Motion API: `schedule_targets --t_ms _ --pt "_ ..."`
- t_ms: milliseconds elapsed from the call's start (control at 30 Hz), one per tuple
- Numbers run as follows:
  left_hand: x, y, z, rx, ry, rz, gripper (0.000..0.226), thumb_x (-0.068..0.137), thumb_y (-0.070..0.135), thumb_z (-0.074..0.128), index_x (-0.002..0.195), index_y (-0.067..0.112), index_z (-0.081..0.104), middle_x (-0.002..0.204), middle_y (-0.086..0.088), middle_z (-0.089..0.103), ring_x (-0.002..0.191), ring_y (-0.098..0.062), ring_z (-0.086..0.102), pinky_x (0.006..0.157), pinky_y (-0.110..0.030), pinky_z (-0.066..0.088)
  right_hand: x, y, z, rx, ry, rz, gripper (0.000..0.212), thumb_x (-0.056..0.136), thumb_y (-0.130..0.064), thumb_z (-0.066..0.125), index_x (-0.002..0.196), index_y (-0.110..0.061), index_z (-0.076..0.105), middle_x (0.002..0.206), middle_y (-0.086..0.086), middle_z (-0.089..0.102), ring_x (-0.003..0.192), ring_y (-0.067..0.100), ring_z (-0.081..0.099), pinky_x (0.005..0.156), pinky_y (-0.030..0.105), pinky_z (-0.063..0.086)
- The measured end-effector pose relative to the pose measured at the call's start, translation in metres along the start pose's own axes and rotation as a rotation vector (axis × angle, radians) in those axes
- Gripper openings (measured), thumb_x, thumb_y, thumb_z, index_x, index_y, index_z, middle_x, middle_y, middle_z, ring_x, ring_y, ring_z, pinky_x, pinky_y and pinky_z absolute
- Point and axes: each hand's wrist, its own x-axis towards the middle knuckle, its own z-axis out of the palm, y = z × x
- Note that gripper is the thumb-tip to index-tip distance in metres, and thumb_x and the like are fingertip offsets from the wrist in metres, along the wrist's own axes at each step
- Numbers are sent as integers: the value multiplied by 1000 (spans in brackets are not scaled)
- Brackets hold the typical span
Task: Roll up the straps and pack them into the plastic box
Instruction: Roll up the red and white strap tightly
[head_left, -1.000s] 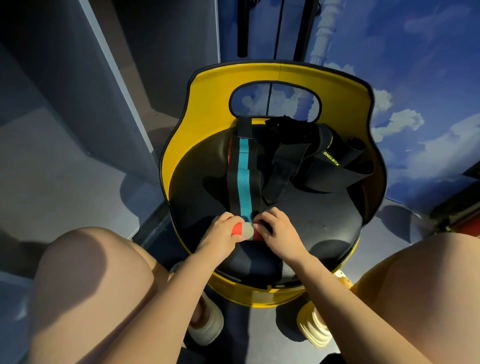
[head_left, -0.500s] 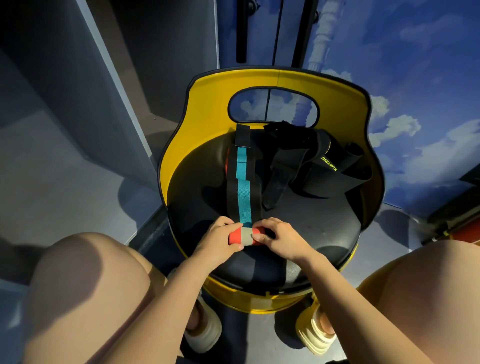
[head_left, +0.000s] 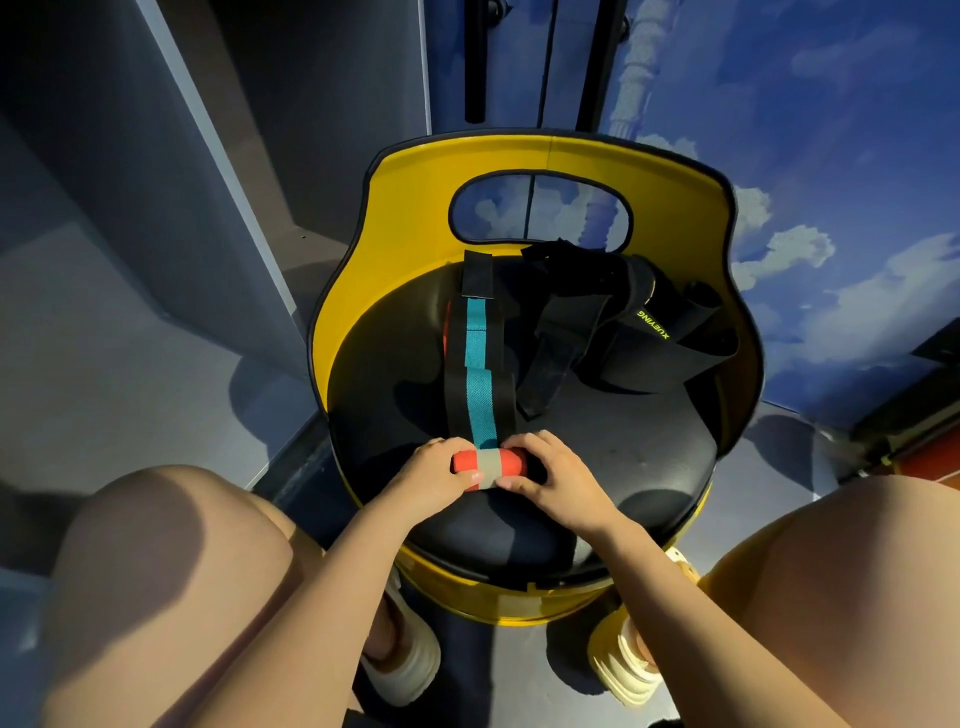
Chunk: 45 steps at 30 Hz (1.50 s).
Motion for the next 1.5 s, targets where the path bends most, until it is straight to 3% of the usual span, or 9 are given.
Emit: schedule_targets --t_ms 400,567,667,733,800,900,1233,1367,1500 --pt "-1 -1 6 15 117 126 32 89 22 59 120 28 55 122 7 46 114 -14 43 92 -26 39 10 -7 -12 108 -141 161 27 87 -39 62 109 -25 62 110 -4 59 102 11 52 86 21 36" --pt "3 -1 3 1 91 127 30 89 23 60 118 24 57 119 6 51 114 -16 46 97 -35 44 21 -23 -17 294 309 359 50 82 -62 54 88 -13 62 91 3 63 85 14 57 69 25 42" --pt "4 -1 2 6 89 136 29 89 22 60 117 23 58 119 5 53 113 -16 47 98 -36 44 48 -34 -24 470 208 556 58 82 -69 47 90 -13 59 89 1 61 88 17 55 76 28 41" --pt "6 -1 2 10 91 137 29 88 22 60 117 22 59 119 3 53 113 -17 47 97 -34 43 68 -37 -24 637 112 615 58 81 -59 60 102 -5 62 99 5 63 94 19 59 86 31 47" --pt "7 -1 2 -2 94 133 30 87 22 61 117 20 59 119 2 54 112 -17 48 95 -32 43 84 -36 -22 818 119 595 40 82 -32 71 105 0 64 108 14 67 95 24 64 88 36 53" --pt "8 -1 0 -25 82 123 31 88 22 60 119 19 58 119 1 54 110 -17 51 91 -29 45 95 -36 -23 916 166 427 4 87 -3 62 90 -6 62 90 14 67 82 23 63 77 33 53" --pt "15 -4 -2 -90 14 91 25 88 24 60 113 22 59 117 4 49 108 -16 49 87 -30 49 88 -27 -17 1146 -9 93 16 93 4 44 90 -10 52 96 4 66 89 16 64 76 26 53" --pt "17 -5 -2 -119 12 99 23 88 24 61 111 21 59 114 10 44 109 -14 48 87 -28 48 91 -20 -16 1024 13 262 17 92 -21 47 94 -12 61 99 4 65 94 18 60 85 30 46" --pt "17 -6 -1 -143 20 113 22 87 23 63 109 19 62 113 10 45 109 -12 48 88 -25 45 104 -20 -17 988 -95 497 61 83 -64 50 118 -16 63 118 9 65 113 25 58 101 41 41"
